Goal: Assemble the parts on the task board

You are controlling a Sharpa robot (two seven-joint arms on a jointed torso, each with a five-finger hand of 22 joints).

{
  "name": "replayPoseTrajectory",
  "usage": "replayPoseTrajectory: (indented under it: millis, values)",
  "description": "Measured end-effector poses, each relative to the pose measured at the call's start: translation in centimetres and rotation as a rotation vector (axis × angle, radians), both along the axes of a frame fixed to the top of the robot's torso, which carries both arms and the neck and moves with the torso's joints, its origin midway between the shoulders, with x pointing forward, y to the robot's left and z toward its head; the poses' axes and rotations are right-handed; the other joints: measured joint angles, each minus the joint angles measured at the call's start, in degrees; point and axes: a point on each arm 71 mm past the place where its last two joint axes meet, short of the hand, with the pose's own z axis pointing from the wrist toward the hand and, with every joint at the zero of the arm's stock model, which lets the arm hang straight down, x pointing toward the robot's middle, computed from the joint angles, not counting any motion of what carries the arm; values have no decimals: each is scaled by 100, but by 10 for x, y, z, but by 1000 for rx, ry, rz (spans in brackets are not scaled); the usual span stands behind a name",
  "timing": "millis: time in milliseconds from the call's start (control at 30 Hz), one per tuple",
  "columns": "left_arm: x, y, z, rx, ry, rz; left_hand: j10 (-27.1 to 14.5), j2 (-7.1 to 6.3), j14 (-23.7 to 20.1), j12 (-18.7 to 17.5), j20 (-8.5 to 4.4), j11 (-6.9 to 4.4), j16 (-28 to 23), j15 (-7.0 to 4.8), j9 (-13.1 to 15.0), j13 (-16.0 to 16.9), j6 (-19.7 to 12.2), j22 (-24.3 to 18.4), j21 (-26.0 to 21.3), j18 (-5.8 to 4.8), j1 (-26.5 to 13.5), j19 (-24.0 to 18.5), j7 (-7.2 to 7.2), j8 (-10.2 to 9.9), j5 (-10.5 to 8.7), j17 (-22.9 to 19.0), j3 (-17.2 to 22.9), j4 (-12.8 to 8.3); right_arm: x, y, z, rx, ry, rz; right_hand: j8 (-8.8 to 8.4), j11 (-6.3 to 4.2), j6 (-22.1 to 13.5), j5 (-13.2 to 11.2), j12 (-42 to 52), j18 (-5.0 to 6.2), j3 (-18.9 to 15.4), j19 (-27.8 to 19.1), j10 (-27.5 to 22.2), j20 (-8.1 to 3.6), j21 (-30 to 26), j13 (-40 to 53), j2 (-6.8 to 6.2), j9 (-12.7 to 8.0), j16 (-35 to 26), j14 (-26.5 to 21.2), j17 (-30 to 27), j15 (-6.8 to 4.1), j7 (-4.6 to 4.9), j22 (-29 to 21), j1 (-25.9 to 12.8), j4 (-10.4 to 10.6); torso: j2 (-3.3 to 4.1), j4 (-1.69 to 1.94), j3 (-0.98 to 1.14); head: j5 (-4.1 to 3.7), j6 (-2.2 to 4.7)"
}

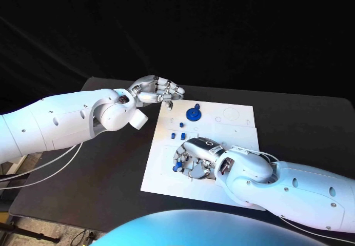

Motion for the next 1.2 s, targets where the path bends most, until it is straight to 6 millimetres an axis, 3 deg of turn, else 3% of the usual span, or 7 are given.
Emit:
replayPoseTrajectory:
  millis: [200, 700, 1000, 1133, 1200]
  values:
    - [0, 0, 0, 0, 0, 0, 0, 0, 0, 0, 0, 0, 0, 0, 0, 0, 0, 0, 0, 0, 0, 0, 0, 0, 0, 0, 0, 0, -1, 0, -2, -13, 4, 7, -221, 30, -308, -106, 0, 0, -79, -14, -7, 14, -18, 37, -119, -34, 0, 0, -14, 0, 41, 0, -164, -29, -3, 0, 0, -5, 0]
    - [0, 1, 0, 1, 1, 1, 0, 0, 0, 0, 0, 0, 0, 0, -1, -1, 0, 4, 0, 0, 0, 0, 0, 0, 0, 0, 0, 0, 0, -3, -3, -23, 6, 1, -616, 15, -925, -236, 0, 0, -162, -22, 24, 22, -40, 116, -201, -199, 23, 0, -41, 0, 44, -1, -246, -81, 0, -1, 7, -18, 0]
    - [0, 2, 0, 2, 2, 1, 0, 23, 0, 28, 20, 0, 0, 0, 6, -1, 0, 9, 0, 0, -23, -20, 0, 28, 0, 4, 16, -16, -3, -17, 5, 36, -12, -26, -672, -47, -1018, -236, 8, 0, -289, -22, 87, 22, -40, 177, -232, -225, 23, -9, -33, -32, 19, -2, -276, -81, 1, -3, 11, -29, 0]
    - [0, 2, 0, 3, 3, 2, 0, 23, 0, 28, 20, 0, 0, 0, 6, -2, 0, 9, 0, 0, -23, -20, 0, 28, 0, 4, 16, -16, 3, -36, 19, 105, -23, -67, -672, -65, -1008, -236, 120, 0, -345, 3, 254, -3, -40, 262, -271, -225, 23, 1, -37, -42, 13, -2, -236, -137, -6, -7, 10, -62, 17]
    - [0, 3, 0, 3, 3, 3, 0, 23, 0, 27, 20, 0, 0, 0, 5, -2, 0, 9, 0, 0, -23, -20, 0, 28, 0, 4, 16, -16, 10, -51, 29, 145, -15, -106, -566, -69, -786, -236, 236, 0, -385, 3, 392, -3, -40, 366, -260, -191, 23, 1, -44, -42, 7, -2, -224, -144, -11, -8, 8, -104, 38]
